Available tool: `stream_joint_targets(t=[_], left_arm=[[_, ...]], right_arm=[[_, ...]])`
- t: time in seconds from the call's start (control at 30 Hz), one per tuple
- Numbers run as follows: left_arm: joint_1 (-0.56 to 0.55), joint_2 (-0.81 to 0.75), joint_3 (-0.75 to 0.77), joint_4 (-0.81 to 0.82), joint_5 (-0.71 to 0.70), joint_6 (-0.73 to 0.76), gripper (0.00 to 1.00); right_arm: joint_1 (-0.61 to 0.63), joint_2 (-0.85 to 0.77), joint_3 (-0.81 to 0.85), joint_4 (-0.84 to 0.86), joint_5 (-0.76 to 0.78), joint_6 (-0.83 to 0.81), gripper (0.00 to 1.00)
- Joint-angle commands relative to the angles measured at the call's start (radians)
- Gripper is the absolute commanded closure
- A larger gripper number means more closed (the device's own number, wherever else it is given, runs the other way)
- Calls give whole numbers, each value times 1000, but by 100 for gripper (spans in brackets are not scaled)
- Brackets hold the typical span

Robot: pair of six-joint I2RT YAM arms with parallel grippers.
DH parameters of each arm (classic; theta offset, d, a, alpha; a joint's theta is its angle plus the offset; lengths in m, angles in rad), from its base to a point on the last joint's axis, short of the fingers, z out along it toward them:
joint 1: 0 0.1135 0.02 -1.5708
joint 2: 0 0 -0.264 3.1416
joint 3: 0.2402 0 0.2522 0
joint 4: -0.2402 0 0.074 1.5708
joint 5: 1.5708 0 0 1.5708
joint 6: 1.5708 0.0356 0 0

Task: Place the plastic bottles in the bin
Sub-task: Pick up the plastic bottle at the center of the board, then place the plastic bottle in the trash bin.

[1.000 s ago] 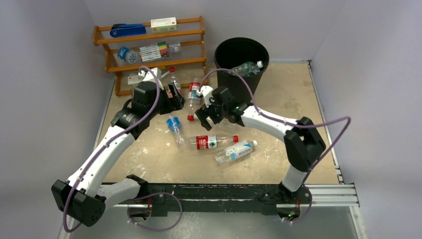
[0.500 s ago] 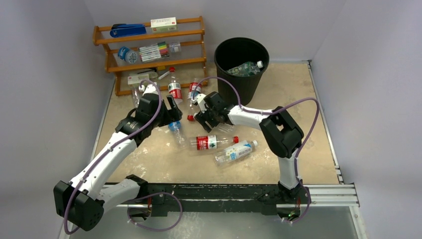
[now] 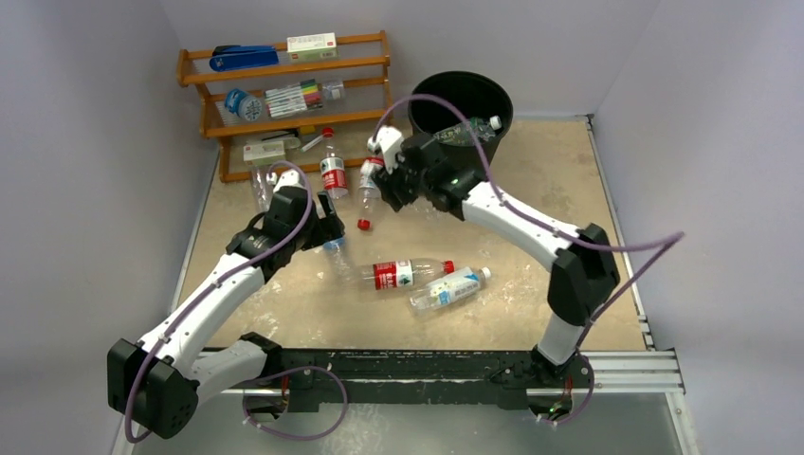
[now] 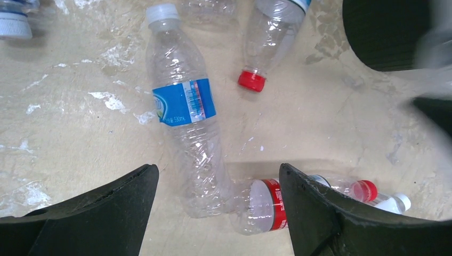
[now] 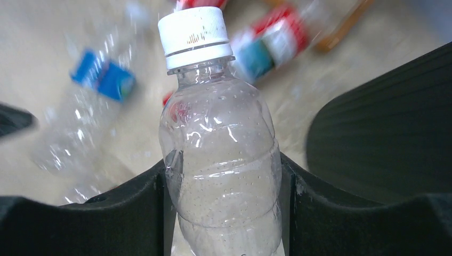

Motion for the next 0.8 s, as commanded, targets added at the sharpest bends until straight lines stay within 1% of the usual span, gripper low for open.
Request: stream_joint_targets(t=[0.0,0.1,0.17,0.3,0.4,0.47,0.57,0.6,0.63,0.67,0.73,0.77], left_arm=[[3,0,-8,49,-19,-16,16],[2,-1,-12,53,-19,-17,16],[3,-4,-18,63,-18,-20,16],[2,-9,-30,81,-16,-29,16],[2,-11,-46,91,-12,-34,16],[3,-13,-53,95,-10,-39,16],[3,-24,-58,102,-7,-51,16],[3,-28,-59,105,-7,-54,16],[2,-28,-60,107,-10,-55,16],[2,-28,-61,109,-14,-56,16],[3,-20,-59,109,-22,-55,16],[2,-14,-58,108,-27,-53,15]], right_arm=[[-64,-109,219,-13,25,4,49],[-146,-123,335,8,-15,38,50],[-197,-126,389,49,-14,58,50],[-267,-115,432,183,9,71,50],[-304,-45,486,230,32,49,49],[-329,23,540,224,11,32,46],[-345,124,631,167,-5,-2,38],[-344,143,650,148,-9,-8,32],[-345,152,651,135,-12,-10,24],[-344,148,632,131,-6,-7,17],[-344,112,572,148,3,5,7],[-345,85,540,155,3,10,4]])
